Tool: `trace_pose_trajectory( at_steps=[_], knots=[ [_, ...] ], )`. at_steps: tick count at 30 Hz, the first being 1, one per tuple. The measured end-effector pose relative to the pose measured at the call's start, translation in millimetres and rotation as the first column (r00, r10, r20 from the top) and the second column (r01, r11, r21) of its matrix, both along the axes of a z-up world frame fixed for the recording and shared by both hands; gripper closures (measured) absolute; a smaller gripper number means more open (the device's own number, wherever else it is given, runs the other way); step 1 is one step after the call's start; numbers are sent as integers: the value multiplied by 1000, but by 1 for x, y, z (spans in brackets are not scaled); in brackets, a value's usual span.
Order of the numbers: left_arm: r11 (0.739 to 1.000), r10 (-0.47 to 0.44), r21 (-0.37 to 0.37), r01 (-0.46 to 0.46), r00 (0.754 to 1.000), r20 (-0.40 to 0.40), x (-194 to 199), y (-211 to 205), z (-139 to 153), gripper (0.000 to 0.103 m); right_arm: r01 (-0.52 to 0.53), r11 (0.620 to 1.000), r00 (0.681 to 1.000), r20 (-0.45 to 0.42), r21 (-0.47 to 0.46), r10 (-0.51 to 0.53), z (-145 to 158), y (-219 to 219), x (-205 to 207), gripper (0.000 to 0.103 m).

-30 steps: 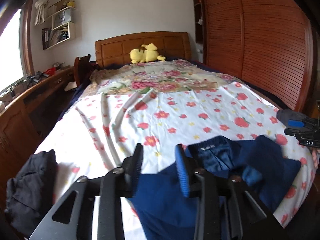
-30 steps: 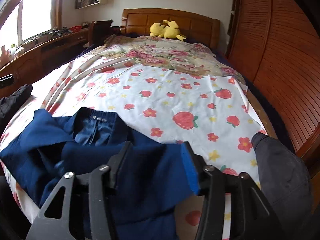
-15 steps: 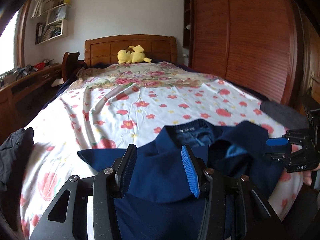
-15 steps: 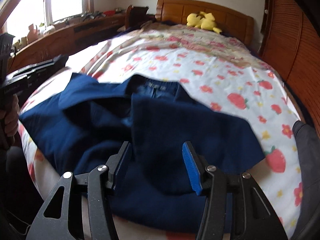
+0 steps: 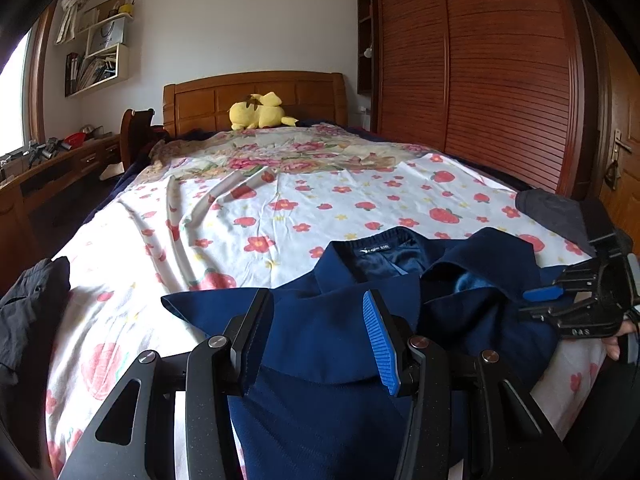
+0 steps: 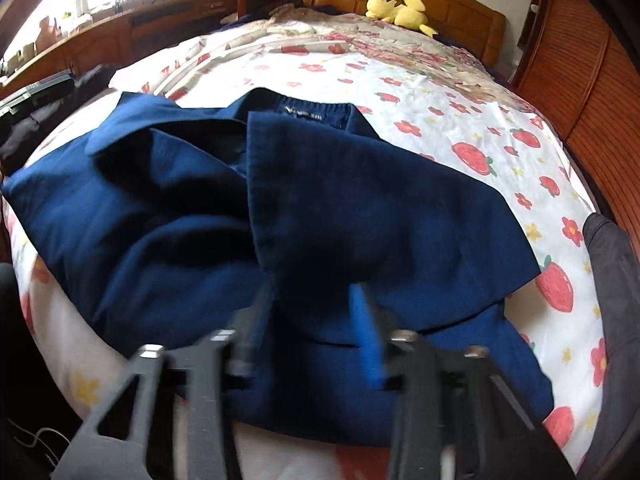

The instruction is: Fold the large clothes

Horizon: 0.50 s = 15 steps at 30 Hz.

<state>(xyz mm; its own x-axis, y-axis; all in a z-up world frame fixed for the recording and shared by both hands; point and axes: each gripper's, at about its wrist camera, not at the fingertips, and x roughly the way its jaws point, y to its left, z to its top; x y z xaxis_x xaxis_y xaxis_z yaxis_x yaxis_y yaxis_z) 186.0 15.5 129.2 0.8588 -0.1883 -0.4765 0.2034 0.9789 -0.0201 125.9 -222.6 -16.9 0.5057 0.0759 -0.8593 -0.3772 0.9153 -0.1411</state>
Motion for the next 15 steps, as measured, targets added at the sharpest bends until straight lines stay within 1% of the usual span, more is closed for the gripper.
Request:
trace_pose_trajectory(
  at_steps=[1, 2, 4, 6, 7, 9, 11, 12, 15],
  knots=[
    [1000, 1, -1, -1, 1000, 1, -3, 1, -5, 55, -7, 1000, 1000, -7, 5, 7, 1, -1, 2, 90],
    [1000, 2, -2, -2, 1000, 0, -3, 2, -5, 55, -15, 1000, 1000, -6, 4, 15, 3, -1, 5, 94],
    [1000, 3, -4, -3, 1000, 0, -3, 3, -8, 55, -8, 1000, 1000, 19, -19, 9, 11, -2, 10, 97],
    [1000, 5, -3, -5, 1000, 0, -3, 3, -9, 55, 18, 1000, 998, 66, -25, -16, 26, -7, 22, 98],
    [1000, 5, -3, -5, 1000, 0, -4, 4, -9, 55, 23, 999, 997, 77, -28, -21, 30, -8, 28, 99],
    [1000, 6, -6, -6, 1000, 0, -4, 4, -9, 55, 37, 998, 994, 109, -57, -31, 42, -9, 47, 99],
    [1000, 9, -9, -9, 1000, 0, -4, 6, -9, 55, 40, 996, 992, 124, -86, -30, 49, -7, 64, 99],
    [1000, 12, -10, -12, 1000, 1, -4, 6, -9, 55, 45, 993, 989, 147, -107, -29, 55, -4, 77, 99],
    [1000, 16, -13, -16, 1000, 1, -5, 8, -9, 55, 47, 990, 983, 183, -131, -23, 65, 6, 107, 99]
  ],
)
